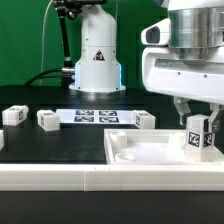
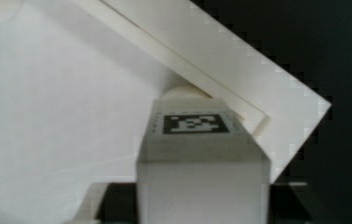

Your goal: Assemble one leg

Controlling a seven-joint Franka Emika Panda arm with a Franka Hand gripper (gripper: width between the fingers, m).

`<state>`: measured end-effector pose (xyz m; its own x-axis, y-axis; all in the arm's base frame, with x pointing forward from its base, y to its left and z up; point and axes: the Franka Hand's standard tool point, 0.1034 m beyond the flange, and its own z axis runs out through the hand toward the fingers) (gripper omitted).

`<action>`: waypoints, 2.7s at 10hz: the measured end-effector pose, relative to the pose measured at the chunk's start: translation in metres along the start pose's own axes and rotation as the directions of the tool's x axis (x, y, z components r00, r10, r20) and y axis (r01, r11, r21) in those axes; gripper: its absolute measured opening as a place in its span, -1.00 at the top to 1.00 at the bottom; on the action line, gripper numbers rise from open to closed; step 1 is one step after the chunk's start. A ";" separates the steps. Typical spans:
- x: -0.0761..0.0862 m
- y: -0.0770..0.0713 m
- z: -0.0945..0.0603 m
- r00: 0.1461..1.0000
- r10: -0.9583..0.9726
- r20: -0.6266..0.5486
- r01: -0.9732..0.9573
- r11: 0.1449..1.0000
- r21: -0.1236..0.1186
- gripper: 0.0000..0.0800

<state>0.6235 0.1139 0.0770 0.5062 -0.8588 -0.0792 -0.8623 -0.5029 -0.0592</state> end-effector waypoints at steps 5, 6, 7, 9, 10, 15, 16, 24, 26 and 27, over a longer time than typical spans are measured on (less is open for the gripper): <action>0.001 0.000 0.000 0.970 0.241 0.017 -0.241 0.971 0.004 0.27; 0.001 0.000 0.000 0.975 0.221 0.017 -0.221 0.975 0.005 0.07; 0.001 0.000 0.000 0.981 0.191 0.016 -0.191 0.982 0.005 -0.27; 0.001 0.000 0.000 0.997 0.073 0.015 -0.073 0.997 0.007 -0.55; 0.002 0.001 0.000 1.000 -0.009 0.014 0.009 1.000 0.008 -0.60; -0.011 -0.004 0.002 0.868 -0.496 0.011 0.496 0.869 0.009 -0.62; -0.013 -0.004 0.003 0.801 -0.599 0.011 0.599 0.801 0.003 -0.62; -0.008 0.000 0.004 0.380 -0.925 0.015 0.923 0.379 -0.063 -0.62; -0.008 0.000 0.004 0.383 -0.923 0.015 0.922 0.382 -0.063 0.04; -0.007 0.000 0.004 0.384 -0.923 0.015 0.922 0.382 -0.063 0.28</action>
Offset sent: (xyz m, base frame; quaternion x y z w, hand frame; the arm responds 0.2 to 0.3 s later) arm -0.0009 -0.0075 0.0005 -0.0172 -0.0058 0.1382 0.9902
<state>0.6196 0.1203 0.0734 0.9907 0.1359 0.0093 0.1362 -0.9901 -0.0326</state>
